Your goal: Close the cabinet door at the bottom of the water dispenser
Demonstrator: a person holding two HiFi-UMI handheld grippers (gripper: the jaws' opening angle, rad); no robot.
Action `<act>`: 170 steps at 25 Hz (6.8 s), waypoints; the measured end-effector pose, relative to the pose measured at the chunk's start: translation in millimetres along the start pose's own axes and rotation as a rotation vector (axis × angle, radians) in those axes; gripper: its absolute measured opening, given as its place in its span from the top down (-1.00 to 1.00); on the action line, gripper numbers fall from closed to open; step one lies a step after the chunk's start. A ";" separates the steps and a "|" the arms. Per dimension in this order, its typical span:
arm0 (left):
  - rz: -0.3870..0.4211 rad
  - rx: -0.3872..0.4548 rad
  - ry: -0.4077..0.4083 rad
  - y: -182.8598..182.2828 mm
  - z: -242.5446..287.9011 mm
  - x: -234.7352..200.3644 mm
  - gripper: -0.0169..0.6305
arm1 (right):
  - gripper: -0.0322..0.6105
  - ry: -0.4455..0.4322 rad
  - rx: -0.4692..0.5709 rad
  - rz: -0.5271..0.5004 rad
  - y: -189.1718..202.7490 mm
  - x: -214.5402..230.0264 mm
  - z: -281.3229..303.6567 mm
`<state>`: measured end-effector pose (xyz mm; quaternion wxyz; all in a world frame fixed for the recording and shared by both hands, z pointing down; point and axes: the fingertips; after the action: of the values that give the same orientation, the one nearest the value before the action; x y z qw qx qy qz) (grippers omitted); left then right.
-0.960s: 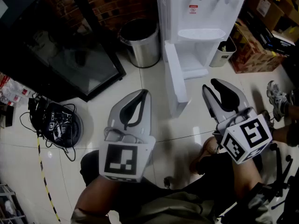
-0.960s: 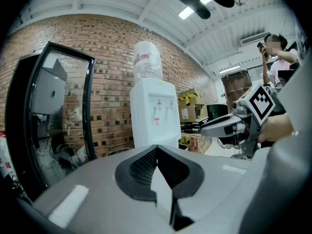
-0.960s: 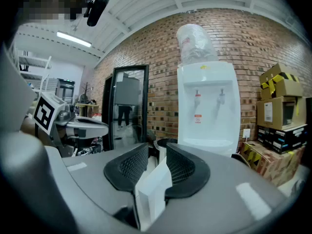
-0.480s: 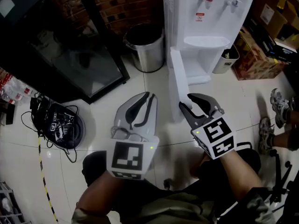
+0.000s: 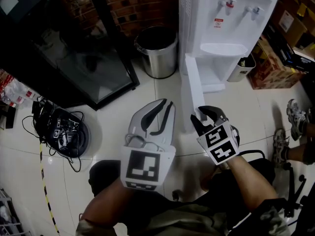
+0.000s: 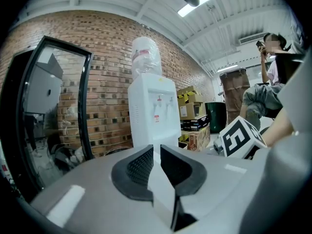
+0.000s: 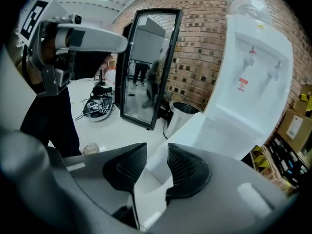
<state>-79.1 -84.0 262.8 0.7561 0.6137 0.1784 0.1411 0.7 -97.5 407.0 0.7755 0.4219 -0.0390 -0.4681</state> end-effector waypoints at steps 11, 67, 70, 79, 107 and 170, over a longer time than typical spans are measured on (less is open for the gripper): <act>0.005 0.003 0.043 -4.3 20.7 14.4 0.81 | 0.59 0.013 -0.050 0.045 18.8 15.8 -7.3; -0.100 -0.143 0.085 42.1 174.5 -20.8 0.82 | 0.77 0.451 -0.147 0.493 144.4 299.8 7.5; -0.089 -0.164 0.081 49.2 182.2 -20.2 0.82 | 0.78 0.476 -0.098 0.542 144.0 314.4 16.9; -0.085 -0.162 0.092 45.2 195.7 -16.2 0.82 | 0.83 0.477 0.135 0.805 146.2 343.5 39.6; -0.109 -0.028 0.030 3.2 123.1 -26.4 0.94 | 0.89 0.512 0.330 0.476 12.6 267.9 -102.2; 0.010 -0.021 0.133 9.7 -35.8 31.4 0.94 | 0.90 0.161 0.455 0.292 -65.0 18.8 -168.2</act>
<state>-66.7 -37.0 262.7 0.7481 0.5960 0.2238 0.1870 42.8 -21.3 248.0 0.7206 0.6110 -0.1418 -0.2955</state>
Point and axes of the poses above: the fingertips, and each gripper's own axes: z forward along the fingers, x to its right, y out of its underside, and after that the axes turned 11 degrees about -z, right-handed
